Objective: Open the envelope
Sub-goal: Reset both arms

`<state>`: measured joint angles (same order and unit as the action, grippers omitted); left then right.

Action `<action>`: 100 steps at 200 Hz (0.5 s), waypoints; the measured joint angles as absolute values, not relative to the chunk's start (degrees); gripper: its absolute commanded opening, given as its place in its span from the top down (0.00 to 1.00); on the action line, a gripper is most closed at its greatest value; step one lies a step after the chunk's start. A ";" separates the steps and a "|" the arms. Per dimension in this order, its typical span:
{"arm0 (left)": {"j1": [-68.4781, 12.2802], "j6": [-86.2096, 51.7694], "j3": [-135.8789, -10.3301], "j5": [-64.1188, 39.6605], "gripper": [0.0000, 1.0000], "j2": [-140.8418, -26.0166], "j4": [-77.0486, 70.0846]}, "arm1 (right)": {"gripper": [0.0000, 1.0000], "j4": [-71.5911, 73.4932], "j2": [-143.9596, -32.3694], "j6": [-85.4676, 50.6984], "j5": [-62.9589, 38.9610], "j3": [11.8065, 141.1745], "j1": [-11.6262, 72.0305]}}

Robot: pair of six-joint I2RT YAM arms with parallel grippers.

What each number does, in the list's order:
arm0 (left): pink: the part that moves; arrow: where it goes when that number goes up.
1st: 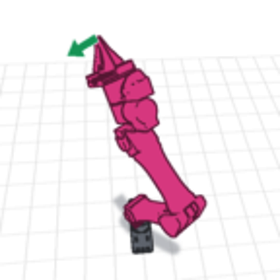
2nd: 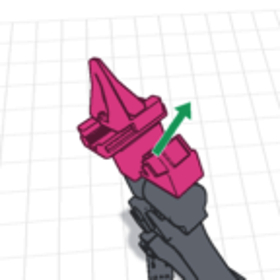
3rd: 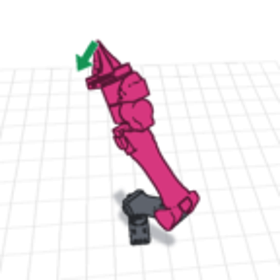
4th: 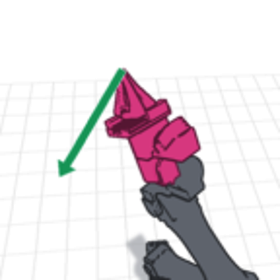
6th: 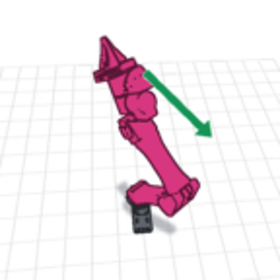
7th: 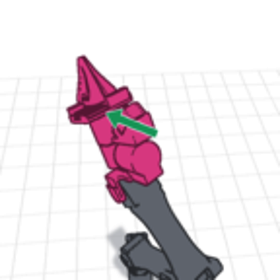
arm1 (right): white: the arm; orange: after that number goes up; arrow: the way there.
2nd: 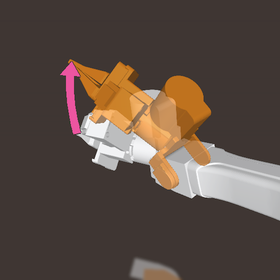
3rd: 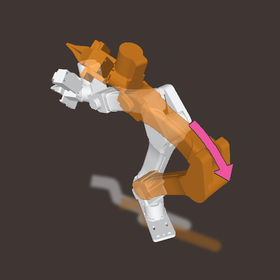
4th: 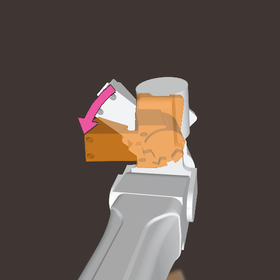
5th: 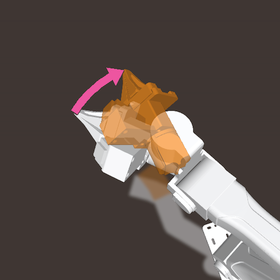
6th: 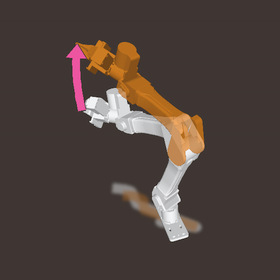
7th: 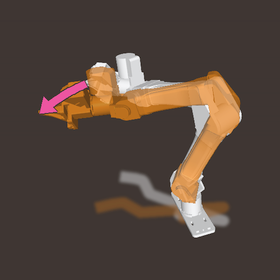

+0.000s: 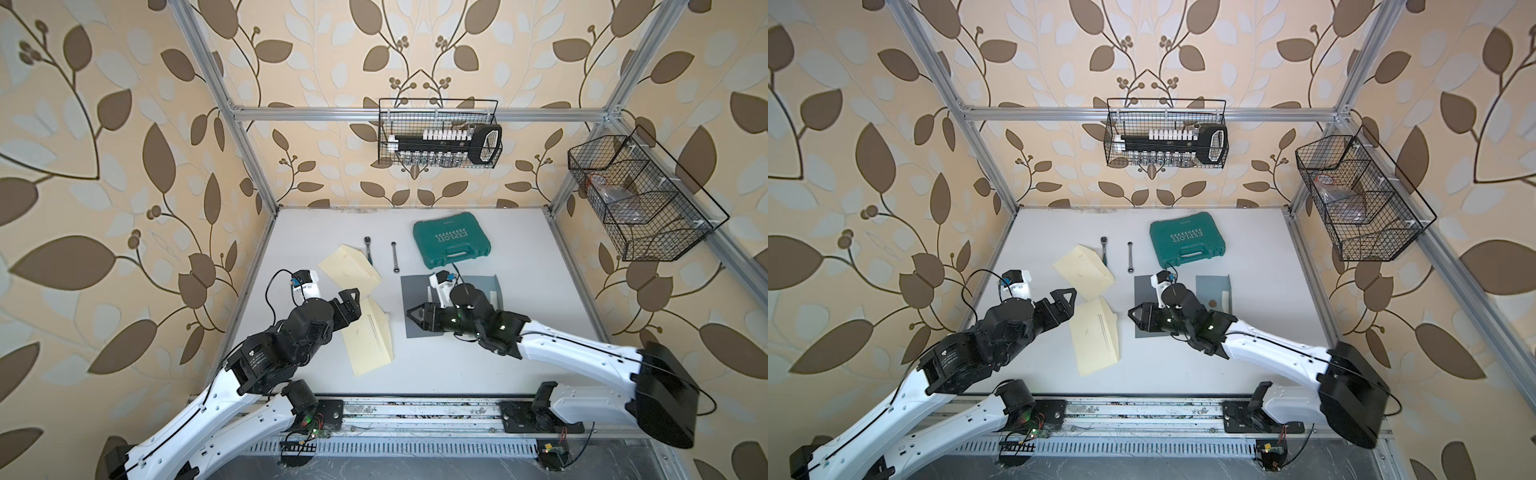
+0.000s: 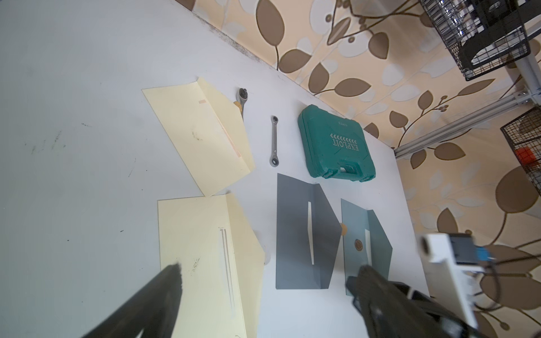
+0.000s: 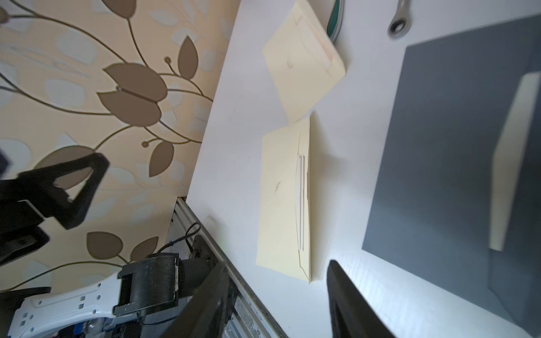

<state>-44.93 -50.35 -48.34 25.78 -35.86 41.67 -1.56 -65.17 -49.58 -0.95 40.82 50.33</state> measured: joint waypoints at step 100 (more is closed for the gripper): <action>-44.93 -41.34 -48.36 31.20 0.01 -42.13 40.23 | 0.12 -15.68 -35.18 -21.15 40.64 35.73 41.76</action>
<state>-44.93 -41.34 -48.36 31.20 -42.13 40.23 -15.68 -35.18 -21.15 40.64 35.73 41.76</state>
